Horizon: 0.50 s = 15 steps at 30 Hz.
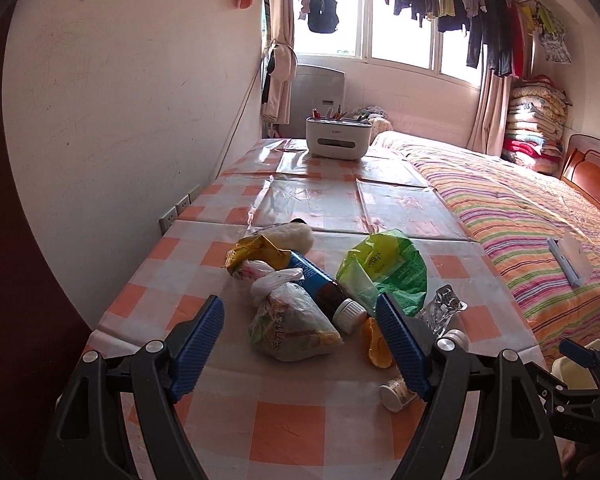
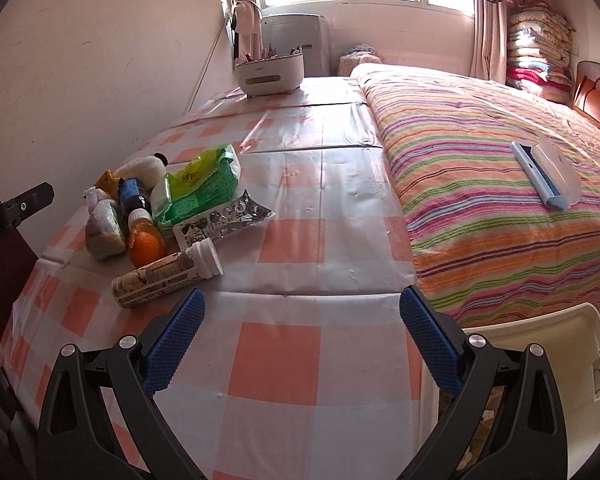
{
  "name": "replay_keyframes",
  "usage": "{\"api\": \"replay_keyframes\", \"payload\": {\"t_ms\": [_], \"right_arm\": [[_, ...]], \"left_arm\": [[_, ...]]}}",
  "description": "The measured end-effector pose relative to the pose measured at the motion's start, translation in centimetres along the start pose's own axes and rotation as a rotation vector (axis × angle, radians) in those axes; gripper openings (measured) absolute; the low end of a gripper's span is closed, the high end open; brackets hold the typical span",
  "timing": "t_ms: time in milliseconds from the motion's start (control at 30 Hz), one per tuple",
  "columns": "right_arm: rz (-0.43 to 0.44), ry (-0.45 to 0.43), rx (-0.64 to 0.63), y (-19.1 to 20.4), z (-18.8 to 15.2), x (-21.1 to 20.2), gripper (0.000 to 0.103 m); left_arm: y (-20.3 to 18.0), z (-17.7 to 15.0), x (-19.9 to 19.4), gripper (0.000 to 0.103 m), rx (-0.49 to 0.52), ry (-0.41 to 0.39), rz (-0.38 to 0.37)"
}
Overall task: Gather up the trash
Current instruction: 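Move both tools back from the bin to the cluttered table, then grasp the orange peel with the right tool while the left tool reaches the clear snack bag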
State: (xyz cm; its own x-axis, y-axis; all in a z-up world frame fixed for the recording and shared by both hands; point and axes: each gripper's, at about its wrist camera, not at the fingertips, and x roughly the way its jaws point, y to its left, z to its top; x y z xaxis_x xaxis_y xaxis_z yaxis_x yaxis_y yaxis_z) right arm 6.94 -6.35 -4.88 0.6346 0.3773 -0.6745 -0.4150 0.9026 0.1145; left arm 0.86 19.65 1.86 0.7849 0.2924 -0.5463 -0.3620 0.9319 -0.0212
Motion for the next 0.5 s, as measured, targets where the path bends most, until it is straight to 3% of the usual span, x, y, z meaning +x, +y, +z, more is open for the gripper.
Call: {"api": "replay_keyframes", "payload": {"t_ms": [500], "right_arm": [[0.182, 0.046, -0.205, 7.8, 3.1, 2.8, 0.096]], "left_arm": [[4.8, -0.4, 2.9, 0.076, -0.106, 0.131, 0.031]]}}
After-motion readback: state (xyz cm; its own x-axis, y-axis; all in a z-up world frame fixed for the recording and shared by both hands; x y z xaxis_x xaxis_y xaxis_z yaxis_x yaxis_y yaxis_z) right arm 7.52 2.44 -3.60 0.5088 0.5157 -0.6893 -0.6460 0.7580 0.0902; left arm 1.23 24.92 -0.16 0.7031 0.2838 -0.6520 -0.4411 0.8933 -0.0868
